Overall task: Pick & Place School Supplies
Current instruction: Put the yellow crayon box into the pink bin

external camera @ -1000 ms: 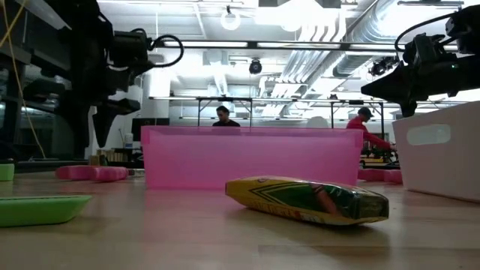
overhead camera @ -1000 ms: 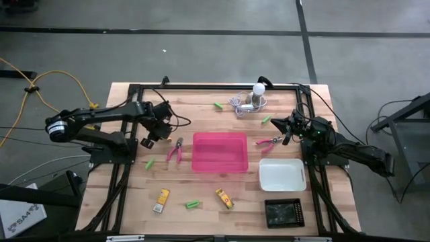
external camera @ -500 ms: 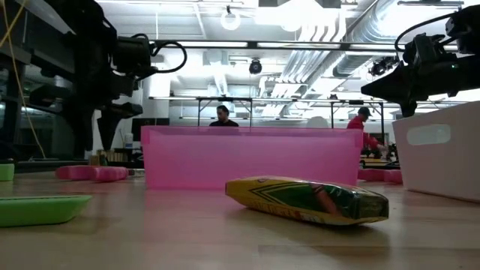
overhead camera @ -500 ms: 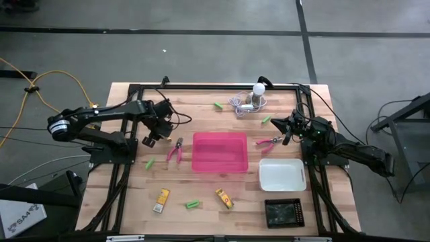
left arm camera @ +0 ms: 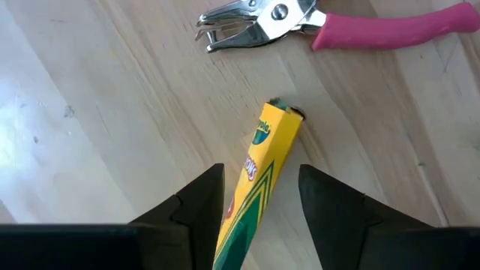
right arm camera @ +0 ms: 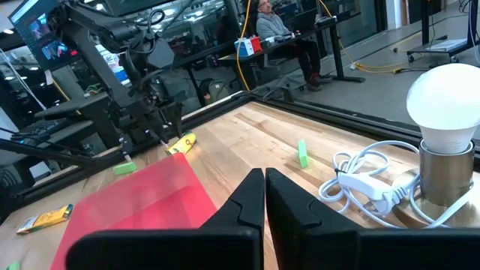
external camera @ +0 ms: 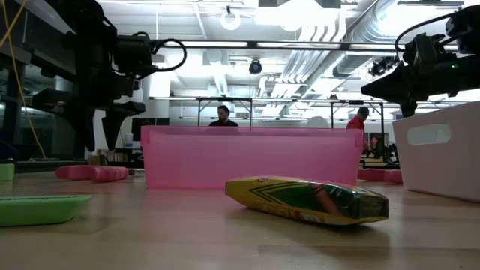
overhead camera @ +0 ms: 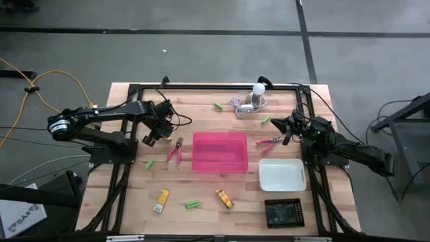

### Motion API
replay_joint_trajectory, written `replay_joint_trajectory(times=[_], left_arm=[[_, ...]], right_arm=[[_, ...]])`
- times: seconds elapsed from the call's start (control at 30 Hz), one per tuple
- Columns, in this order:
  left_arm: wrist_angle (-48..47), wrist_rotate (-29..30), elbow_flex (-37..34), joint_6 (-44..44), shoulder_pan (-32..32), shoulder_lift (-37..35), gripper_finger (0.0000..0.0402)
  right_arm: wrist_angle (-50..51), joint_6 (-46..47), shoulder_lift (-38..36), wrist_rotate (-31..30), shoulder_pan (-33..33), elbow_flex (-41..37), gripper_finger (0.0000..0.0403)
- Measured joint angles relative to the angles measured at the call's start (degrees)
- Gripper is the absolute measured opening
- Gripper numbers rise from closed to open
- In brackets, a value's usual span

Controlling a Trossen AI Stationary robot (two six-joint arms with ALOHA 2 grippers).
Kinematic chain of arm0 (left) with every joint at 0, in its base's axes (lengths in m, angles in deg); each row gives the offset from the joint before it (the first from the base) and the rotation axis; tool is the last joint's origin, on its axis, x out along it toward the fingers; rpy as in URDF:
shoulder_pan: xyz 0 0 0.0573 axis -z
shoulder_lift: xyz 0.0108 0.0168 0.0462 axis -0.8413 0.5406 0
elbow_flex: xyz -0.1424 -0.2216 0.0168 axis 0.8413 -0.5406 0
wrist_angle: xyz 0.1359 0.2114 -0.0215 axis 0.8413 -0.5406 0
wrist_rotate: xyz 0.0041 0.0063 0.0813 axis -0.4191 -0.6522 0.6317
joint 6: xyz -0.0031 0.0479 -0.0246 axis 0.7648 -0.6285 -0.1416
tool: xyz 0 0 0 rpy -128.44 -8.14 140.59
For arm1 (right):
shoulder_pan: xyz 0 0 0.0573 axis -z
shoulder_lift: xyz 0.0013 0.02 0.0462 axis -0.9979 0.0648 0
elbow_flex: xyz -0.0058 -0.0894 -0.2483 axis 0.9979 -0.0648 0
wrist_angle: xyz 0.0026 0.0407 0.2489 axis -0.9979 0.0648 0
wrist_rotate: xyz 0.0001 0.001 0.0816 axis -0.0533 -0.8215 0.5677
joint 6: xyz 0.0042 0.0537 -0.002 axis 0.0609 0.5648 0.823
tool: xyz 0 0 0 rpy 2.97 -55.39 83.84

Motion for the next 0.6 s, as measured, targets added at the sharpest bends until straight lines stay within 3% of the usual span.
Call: replay_joint_trajectory(times=[0.37, 0.6], left_arm=[[2.9, 0.0, 0.0, 1.5, 0.5, 7.9, 0.0167], [3.9, 0.0, 0.0, 2.3, 0.5, 9.0, 0.0164]], right_arm=[[0.0, 0.0, 0.0, 0.0, 0.0, 0.0, 0.0003], [0.0, 0.0, 0.0, 0.0, 0.0, 0.0, 0.0003]])
